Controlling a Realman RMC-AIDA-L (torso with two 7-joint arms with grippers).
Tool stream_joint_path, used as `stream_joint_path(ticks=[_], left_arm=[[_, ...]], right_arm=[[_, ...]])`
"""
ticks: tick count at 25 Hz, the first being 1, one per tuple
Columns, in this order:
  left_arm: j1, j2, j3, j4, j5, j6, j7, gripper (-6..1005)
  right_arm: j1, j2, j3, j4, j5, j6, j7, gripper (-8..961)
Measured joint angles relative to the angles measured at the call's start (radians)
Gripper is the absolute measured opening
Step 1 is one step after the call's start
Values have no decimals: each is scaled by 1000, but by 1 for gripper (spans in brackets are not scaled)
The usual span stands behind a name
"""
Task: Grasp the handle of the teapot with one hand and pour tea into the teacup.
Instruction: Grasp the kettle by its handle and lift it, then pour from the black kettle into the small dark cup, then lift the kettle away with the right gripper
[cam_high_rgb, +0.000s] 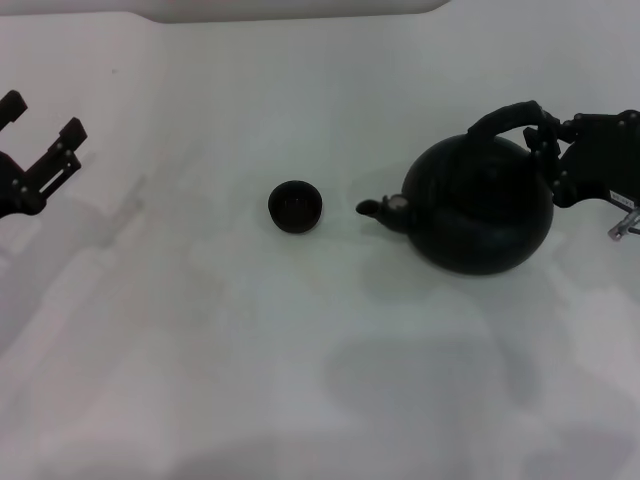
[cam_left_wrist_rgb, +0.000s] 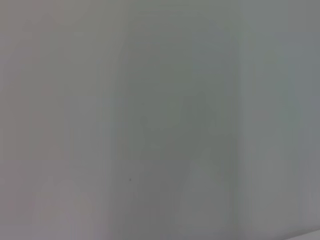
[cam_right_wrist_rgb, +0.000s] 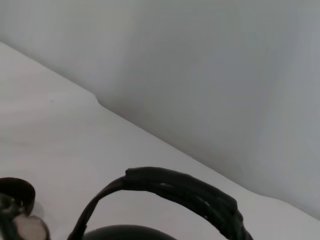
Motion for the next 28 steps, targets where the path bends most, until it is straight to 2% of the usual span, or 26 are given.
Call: stream_joint_path(ticks=[7,14,23,28], left_arm=[[20,0,0,-4,0,-11,2,757],[71,0,-7,-8,1,-24,39,758],[110,0,-67,12,-1,-32,42,757],[111,4,-101,52,-1,-37,42,756]], right_arm=[[11,2,0,13,0,-12,-15,135],[15,1,2,81,2,-5,-7,119],[23,2,-9,136,14,-8,7,111],[30,2,-30,153,42,-40,7,111]])
